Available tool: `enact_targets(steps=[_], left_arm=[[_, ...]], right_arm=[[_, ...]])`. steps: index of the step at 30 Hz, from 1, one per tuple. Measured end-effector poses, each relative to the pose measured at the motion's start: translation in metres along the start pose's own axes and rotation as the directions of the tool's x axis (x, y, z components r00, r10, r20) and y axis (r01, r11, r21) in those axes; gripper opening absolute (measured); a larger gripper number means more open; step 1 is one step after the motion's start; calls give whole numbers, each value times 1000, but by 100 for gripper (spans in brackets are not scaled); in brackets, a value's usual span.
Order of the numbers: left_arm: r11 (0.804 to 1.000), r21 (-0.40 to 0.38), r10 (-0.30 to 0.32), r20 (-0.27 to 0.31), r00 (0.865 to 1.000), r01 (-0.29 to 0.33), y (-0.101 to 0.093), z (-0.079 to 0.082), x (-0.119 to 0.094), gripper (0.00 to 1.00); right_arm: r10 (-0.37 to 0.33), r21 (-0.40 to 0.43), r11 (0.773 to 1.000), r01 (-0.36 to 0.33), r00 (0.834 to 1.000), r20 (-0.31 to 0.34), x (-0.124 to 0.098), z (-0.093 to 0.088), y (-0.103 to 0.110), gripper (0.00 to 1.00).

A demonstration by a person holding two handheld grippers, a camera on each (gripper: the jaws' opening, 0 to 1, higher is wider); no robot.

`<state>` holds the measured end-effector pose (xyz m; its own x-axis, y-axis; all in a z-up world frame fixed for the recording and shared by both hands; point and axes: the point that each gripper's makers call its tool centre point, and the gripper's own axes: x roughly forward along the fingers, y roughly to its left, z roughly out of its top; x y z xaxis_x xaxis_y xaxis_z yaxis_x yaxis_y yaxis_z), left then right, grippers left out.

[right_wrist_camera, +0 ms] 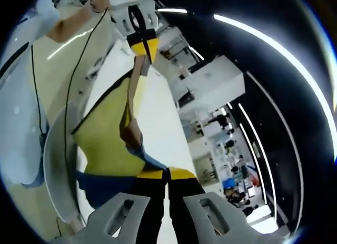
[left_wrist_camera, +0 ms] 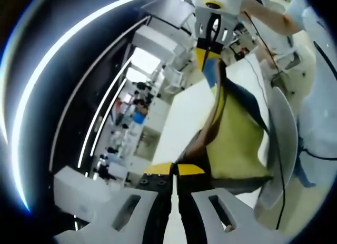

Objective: Fold the garment on the visible template until the final outline fits inside the template.

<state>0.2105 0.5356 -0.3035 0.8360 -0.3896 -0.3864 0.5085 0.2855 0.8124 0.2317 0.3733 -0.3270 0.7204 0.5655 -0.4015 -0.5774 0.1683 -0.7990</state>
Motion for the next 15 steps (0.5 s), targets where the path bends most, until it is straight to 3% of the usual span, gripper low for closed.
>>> enact_targets(steps=[9, 15], left_arm=[[998, -4, -67, -29, 997, 67, -15, -8, 21, 0], [993, -25, -113, -62, 992, 112, -24, -23, 47, 0]], right_arm=[[46, 35, 998, -45, 999, -7, 15, -17, 10, 1], [87, 61, 994, -85, 996, -28, 34, -32, 18, 1]])
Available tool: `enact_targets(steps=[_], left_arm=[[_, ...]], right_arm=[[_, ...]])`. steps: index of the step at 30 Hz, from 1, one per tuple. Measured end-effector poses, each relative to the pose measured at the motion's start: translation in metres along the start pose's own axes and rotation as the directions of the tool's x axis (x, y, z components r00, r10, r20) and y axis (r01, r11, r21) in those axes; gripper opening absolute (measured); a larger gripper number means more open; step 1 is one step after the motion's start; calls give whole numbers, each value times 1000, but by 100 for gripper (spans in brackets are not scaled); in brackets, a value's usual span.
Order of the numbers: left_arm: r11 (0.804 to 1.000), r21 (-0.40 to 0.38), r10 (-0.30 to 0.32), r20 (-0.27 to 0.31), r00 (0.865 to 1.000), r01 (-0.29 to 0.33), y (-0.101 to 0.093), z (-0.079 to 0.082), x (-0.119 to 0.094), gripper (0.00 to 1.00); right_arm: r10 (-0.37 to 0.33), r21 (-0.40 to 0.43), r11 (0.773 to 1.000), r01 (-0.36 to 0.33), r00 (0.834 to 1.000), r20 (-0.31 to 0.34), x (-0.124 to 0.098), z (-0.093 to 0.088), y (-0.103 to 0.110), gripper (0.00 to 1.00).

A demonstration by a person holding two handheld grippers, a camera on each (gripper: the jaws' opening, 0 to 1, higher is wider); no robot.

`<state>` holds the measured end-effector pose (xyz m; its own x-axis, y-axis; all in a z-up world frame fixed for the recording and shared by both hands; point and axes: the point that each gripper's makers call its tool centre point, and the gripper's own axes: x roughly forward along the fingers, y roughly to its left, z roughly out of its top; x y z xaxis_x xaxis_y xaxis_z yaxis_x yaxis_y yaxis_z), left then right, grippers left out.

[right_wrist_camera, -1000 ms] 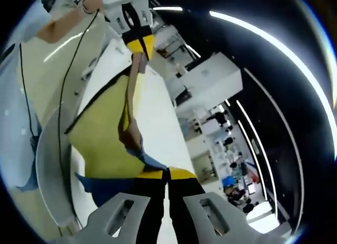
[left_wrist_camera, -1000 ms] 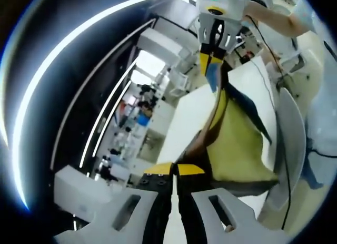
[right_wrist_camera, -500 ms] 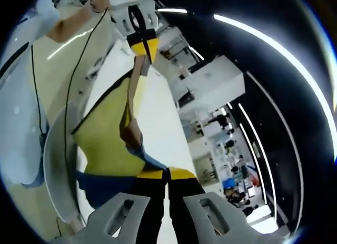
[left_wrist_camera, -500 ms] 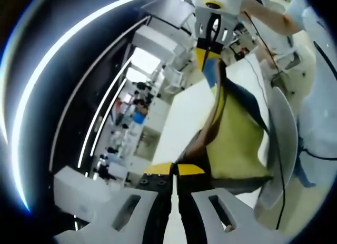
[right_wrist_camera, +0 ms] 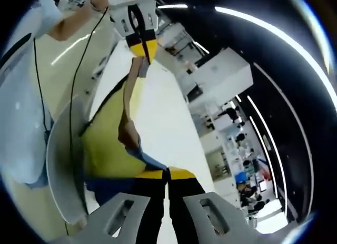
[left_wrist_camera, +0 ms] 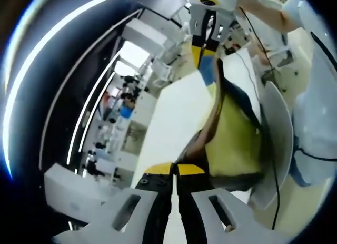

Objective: Fold the garment on the visible template until the final outline fits inside the template.

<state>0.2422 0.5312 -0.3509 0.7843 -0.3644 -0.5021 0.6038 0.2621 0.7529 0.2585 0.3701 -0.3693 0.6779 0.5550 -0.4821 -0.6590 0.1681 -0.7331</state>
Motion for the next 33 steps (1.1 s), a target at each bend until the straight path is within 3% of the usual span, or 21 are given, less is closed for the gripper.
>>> enact_targets(steps=[11, 19, 22, 33], left_arm=[[995, -41, -92, 1, 996, 92, -6, -17, 30, 0], [992, -59, -108, 10, 994, 108, 0, -26, 50, 0], [994, -57, -97, -30, 995, 95, 5, -34, 58, 0], [985, -97, -145, -21, 989, 142, 12, -46, 89, 0]], right_arm=[[59, 52, 997, -58, 998, -25, 31, -17, 6, 1], [90, 90, 992, -86, 995, -40, 47, -22, 10, 1], [95, 102, 991, -90, 994, -46, 51, -24, 9, 1], [131, 145, 982, -119, 989, -75, 75, -39, 5, 1]])
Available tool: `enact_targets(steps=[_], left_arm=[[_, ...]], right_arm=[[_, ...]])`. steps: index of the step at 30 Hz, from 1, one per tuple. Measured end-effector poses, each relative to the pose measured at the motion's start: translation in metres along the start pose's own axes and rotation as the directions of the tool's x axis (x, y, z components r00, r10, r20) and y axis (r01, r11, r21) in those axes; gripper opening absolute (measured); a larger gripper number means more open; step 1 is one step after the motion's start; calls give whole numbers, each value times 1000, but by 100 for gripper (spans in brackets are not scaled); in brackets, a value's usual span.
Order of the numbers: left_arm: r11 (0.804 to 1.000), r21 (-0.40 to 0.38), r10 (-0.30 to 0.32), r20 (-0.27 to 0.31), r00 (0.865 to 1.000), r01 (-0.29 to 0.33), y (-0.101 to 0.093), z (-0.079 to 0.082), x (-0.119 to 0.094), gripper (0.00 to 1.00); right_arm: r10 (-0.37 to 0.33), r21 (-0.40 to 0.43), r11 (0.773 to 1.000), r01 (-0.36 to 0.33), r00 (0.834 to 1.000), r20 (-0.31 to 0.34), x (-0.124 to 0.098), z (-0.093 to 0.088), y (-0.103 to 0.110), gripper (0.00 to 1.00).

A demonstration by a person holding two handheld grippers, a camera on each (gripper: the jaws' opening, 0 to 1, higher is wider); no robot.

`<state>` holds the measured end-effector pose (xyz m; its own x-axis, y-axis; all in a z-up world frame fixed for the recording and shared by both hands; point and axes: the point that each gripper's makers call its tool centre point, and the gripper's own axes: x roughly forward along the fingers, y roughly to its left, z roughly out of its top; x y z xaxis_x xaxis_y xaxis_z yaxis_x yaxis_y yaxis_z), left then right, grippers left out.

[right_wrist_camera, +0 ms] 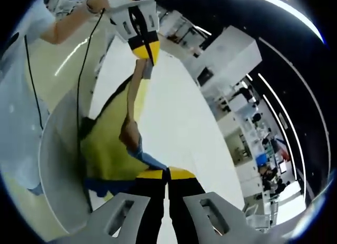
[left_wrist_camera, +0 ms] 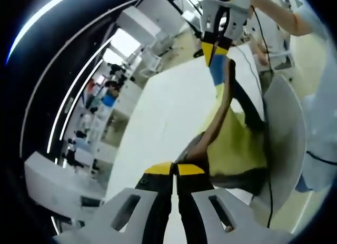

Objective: Fold the garment on the visible template until the final outline fits inside the template.

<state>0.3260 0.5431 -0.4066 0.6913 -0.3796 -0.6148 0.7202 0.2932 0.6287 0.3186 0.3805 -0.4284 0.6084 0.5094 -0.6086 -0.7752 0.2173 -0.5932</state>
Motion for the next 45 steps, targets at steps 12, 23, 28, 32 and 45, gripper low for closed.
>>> enact_targets(steps=[12, 23, 28, 32, 45], left_arm=[[1000, -30, 9, -24, 1000, -10, 17, -16, 30, 0], [996, -92, -7, -44, 999, 2, 21, -37, 61, 0], [995, -103, 9, -45, 999, -13, 27, -42, 74, 0], [993, -119, 13, -48, 999, -19, 28, -50, 86, 0], [987, -160, 12, -44, 999, -19, 24, -65, 111, 0]], right_arm=[[19, 24, 1000, -19, 1000, 5, 27, -5, -14, 1], [14, 35, 999, -13, 1000, -14, 56, -23, -19, 1], [-2, 35, 999, 2, 1000, -14, 65, -26, -25, 1], [-10, 46, 999, 11, 1000, -13, 78, -31, -28, 1], [-19, 78, 997, 19, 1000, 7, 111, -37, -34, 1]])
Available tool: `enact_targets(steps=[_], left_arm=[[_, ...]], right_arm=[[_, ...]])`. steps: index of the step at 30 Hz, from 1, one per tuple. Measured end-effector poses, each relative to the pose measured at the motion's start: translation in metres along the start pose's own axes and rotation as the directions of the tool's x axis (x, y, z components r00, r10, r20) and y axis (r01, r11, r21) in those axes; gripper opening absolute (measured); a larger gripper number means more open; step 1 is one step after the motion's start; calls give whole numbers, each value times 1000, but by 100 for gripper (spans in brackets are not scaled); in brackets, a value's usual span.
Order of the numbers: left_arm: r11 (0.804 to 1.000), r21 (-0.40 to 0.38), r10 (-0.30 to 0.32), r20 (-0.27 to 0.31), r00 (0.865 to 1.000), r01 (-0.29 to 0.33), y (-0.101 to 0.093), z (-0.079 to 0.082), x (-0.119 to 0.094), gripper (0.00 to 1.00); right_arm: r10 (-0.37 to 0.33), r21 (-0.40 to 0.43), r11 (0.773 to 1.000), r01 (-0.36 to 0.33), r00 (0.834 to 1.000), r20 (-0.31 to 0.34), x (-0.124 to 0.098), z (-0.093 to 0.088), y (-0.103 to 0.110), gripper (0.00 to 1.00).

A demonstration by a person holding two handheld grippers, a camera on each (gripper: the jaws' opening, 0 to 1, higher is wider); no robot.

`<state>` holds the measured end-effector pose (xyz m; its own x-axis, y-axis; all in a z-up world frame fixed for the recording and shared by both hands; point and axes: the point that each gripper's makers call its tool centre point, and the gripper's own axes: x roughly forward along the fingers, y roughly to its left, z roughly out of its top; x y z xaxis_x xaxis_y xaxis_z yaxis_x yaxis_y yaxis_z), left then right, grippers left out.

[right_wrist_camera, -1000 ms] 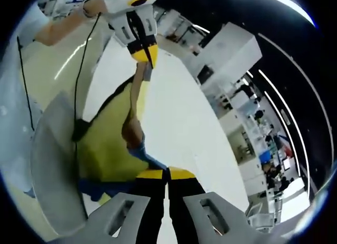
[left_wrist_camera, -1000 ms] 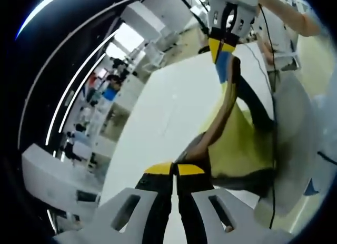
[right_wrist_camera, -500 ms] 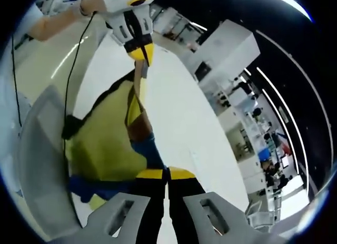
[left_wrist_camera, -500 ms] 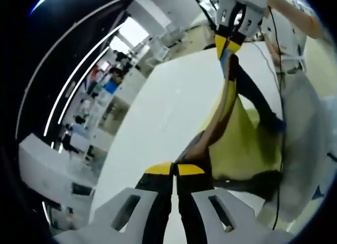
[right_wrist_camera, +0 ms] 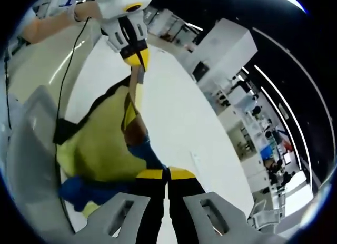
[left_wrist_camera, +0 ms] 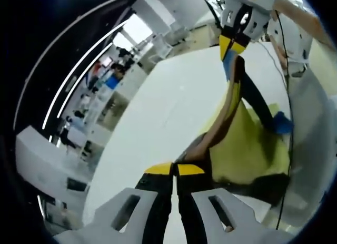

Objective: Fold the garment on the visible template until the final outline fits inside the template.

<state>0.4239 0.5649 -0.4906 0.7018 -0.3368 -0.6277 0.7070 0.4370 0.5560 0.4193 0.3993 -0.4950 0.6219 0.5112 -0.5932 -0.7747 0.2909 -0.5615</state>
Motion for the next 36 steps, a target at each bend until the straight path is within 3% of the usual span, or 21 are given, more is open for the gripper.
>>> enact_targets(steps=[7, 12, 23, 36], left_arm=[[999, -36, 2, -5, 1000, -2, 5, -14, 18, 0], [997, -72, -4, 22, 1000, 6, 7, -14, 27, 0], [996, -85, 10, 5, 1000, -9, 13, -34, 54, 0], [995, -101, 24, -3, 1000, -24, 22, -45, 85, 0]], right_arm=[[-12, 27, 1000, 12, 1000, 2, 16, -9, -3, 1], [-39, 38, 999, 38, 999, 9, 26, -13, -8, 1], [-25, 58, 998, 25, 1000, 2, 46, -22, -8, 1], [-47, 107, 993, 48, 999, -11, 76, -42, -16, 1]])
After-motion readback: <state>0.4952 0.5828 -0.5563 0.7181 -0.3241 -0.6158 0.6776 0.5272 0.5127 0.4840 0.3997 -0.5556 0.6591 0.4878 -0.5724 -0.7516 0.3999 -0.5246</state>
